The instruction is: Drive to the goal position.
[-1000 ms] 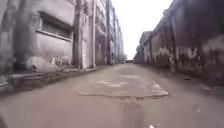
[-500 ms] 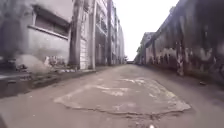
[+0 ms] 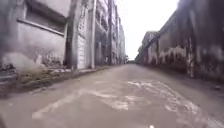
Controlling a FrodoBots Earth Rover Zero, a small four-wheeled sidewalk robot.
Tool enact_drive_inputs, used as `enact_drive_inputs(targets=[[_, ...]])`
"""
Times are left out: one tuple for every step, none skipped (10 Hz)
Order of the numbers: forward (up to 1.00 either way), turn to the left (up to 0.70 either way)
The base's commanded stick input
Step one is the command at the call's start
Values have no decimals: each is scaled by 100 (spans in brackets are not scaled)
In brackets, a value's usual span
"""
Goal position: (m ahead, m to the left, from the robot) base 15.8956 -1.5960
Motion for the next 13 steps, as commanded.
enact_drive_inputs(targets=[[100,0],[100,0],[100,0],[100,0],[100,0],[100,0],[100,0],[100,0],[100,0],[100,0],[100,0],[100,0],[100,0]])
